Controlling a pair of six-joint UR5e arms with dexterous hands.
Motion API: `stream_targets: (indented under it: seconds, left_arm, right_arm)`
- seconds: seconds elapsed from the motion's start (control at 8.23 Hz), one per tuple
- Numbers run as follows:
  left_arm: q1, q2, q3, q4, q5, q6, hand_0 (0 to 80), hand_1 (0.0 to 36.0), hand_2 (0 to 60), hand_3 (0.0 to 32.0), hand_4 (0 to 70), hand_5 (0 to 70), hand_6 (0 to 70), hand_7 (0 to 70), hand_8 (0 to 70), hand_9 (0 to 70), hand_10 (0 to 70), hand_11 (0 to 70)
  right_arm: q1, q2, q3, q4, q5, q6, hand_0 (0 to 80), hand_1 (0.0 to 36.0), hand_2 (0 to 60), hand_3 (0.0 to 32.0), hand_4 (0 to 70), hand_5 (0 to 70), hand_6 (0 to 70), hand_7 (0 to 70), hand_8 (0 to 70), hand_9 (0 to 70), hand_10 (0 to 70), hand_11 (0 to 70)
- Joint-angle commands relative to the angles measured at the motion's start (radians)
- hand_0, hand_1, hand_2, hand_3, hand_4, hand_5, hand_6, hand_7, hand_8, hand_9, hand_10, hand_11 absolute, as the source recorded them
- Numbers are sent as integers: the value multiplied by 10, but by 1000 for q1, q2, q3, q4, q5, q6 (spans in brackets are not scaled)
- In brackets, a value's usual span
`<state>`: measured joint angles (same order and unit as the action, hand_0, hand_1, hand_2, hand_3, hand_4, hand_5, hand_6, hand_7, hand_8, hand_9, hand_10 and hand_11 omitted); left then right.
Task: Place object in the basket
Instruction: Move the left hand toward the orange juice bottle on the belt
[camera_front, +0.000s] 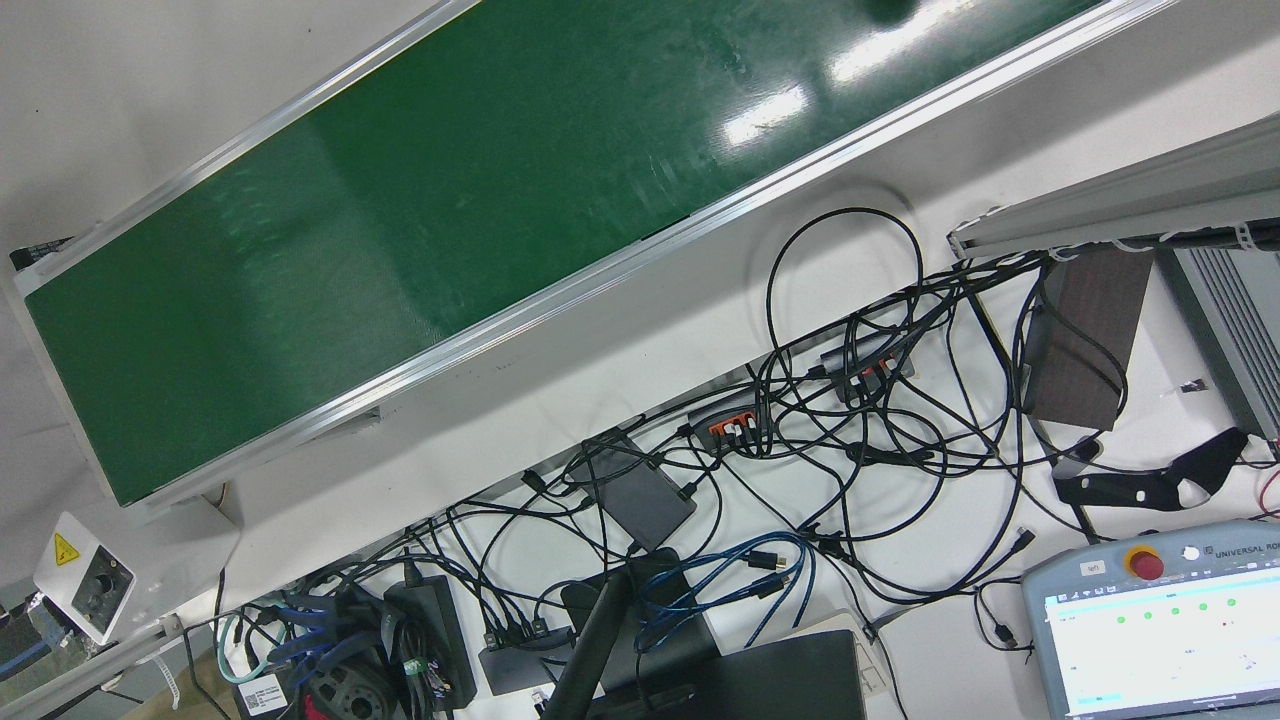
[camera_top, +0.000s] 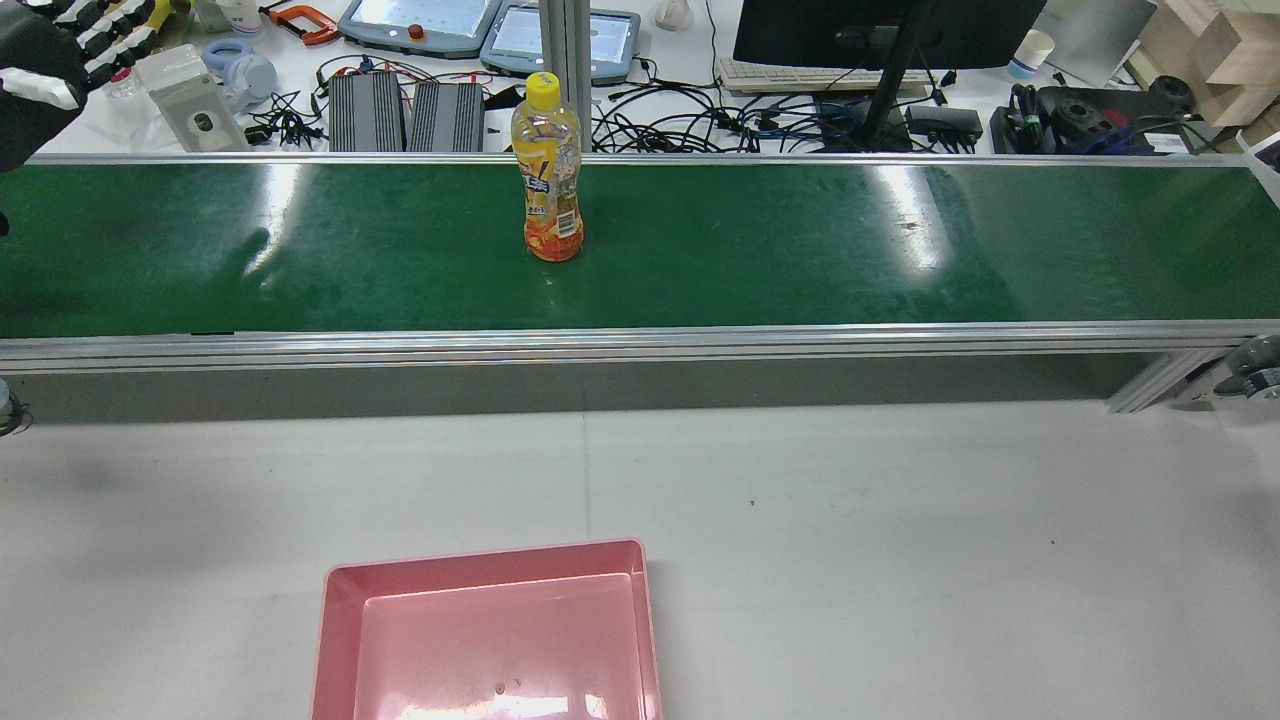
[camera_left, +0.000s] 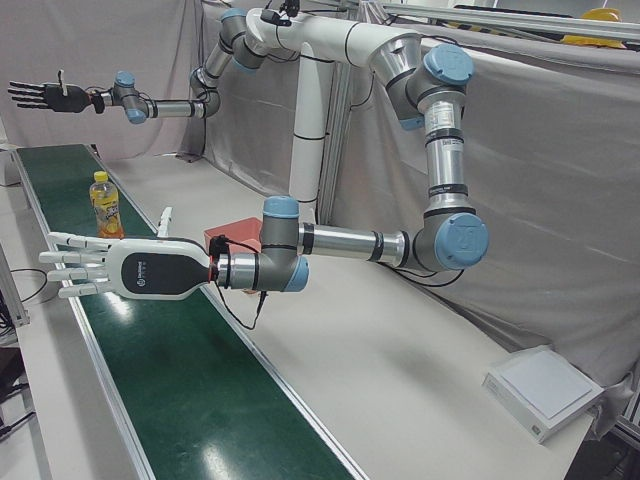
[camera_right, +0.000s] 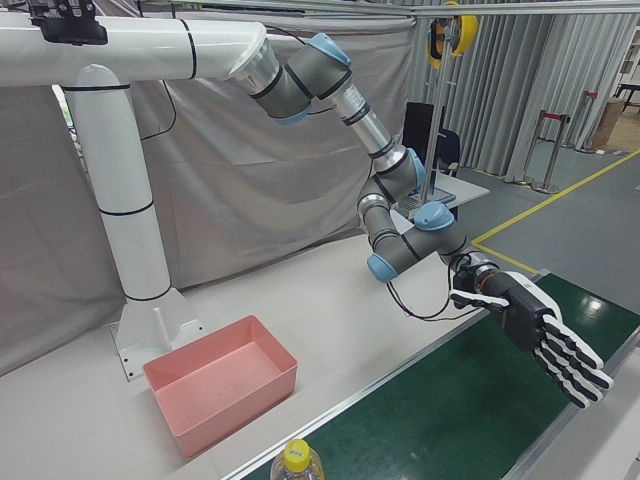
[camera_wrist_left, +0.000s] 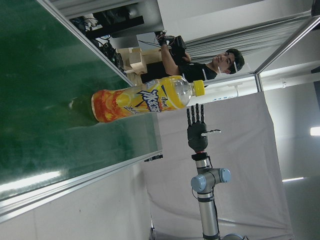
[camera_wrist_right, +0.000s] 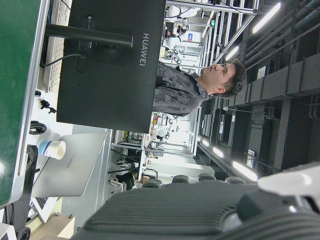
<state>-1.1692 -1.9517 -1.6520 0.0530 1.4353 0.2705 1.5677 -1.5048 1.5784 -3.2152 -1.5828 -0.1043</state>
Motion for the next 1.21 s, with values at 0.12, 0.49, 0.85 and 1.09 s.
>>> stream_targets:
  seconds: [0.12,0.49,0.85,1.09]
  left_arm:
    - [2,5,-2,24,-13,38,493,27,0,100,0,78,0,0,34,0,5,18]
    - [34,4,-3,18,22,58,487,25,0,122,0,65,0,0,29,0,0,7]
    - [92,4,3,16,11,92,475,18,0,104,0,78,0,0,31,0,12,26]
    - [121,2,9,5,5,99,474,22,0,112,0,71,0,0,30,0,8,20]
  right_arm:
    - [0,0,0,0,1,0,0,0,0,0,0,0,0,0,0,0,0,0]
    - [0,0,0,0,1,0,0,0,0,0,0,0,0,0,0,0,0,0]
    - [0,0,0,0,1,0,0,0,0,0,0,0,0,0,0,0,0,0]
    - [0,0,0,0,0,0,0,0,0,0,0,0,0,0,0,0,0,0]
